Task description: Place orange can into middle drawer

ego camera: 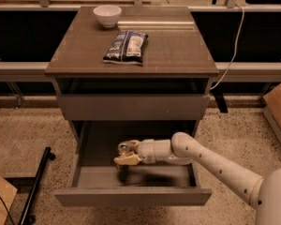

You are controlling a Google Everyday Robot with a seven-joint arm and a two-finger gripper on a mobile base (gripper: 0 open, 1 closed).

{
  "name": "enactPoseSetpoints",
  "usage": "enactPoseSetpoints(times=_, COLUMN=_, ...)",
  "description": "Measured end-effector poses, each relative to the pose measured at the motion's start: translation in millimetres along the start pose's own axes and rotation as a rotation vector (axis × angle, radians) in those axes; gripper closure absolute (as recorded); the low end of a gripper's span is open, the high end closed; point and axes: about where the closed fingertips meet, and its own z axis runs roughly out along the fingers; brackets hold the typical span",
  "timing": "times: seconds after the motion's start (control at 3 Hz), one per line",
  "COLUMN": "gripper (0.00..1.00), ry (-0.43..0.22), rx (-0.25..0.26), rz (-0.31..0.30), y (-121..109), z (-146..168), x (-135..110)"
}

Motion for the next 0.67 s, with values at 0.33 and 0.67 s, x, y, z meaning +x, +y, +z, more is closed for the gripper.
enactPoseSetpoints(times=0.33, gripper=0.0, ry=0.03, rx=-0.01, rz=-0.025, y=5.7, z=4.9, x=-1.0)
enactPoseSetpoints(times=0.67, gripper=0.0, ry=0.03, rx=-0.01, rz=-0.025, y=5.7, z=4.9, x=-1.0)
